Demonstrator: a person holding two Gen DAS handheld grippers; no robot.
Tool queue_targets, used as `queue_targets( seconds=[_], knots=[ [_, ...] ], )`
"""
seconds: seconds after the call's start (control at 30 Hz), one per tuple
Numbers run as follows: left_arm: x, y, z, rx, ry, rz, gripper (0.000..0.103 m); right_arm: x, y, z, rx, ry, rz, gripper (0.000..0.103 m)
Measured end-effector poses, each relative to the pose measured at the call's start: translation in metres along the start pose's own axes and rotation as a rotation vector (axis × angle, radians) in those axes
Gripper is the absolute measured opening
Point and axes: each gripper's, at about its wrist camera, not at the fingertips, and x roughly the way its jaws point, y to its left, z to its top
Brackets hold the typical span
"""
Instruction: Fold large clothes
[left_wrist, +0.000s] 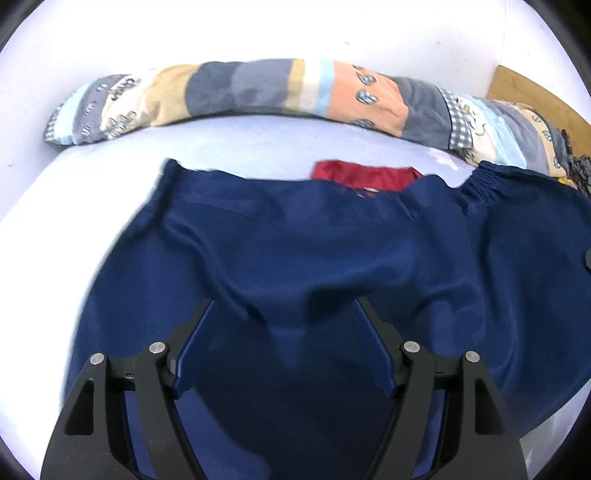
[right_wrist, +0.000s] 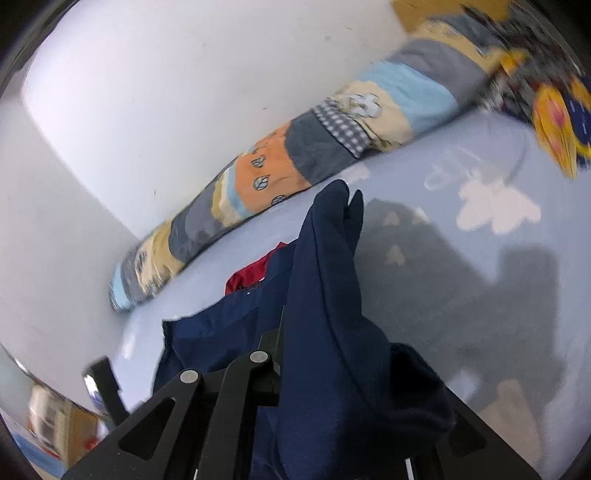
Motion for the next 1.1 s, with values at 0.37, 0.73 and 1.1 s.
queue_targets(
  seconds=[0.37, 0.73, 1.1],
  knots=[
    [-0.018, 0.084, 0.003, -0.074, -0.045, 0.051, 0.074, 0.007, 0.078, -0.017, -0.199, -0.020, -0.031, 0.010],
    [-0.029, 0.147, 0.001, -0.164, -0.064, 0.080, 0.074, 0.036, 0.174, -0.068, -0.357, 0.018, 0.053, 0.011],
    [-0.029, 0.218, -0.009, -0.305, -0.033, 0.145, 0.074, 0.104, 0.268, -0.169, -0.543, 0.113, 0.118, 0.011]
  ],
)
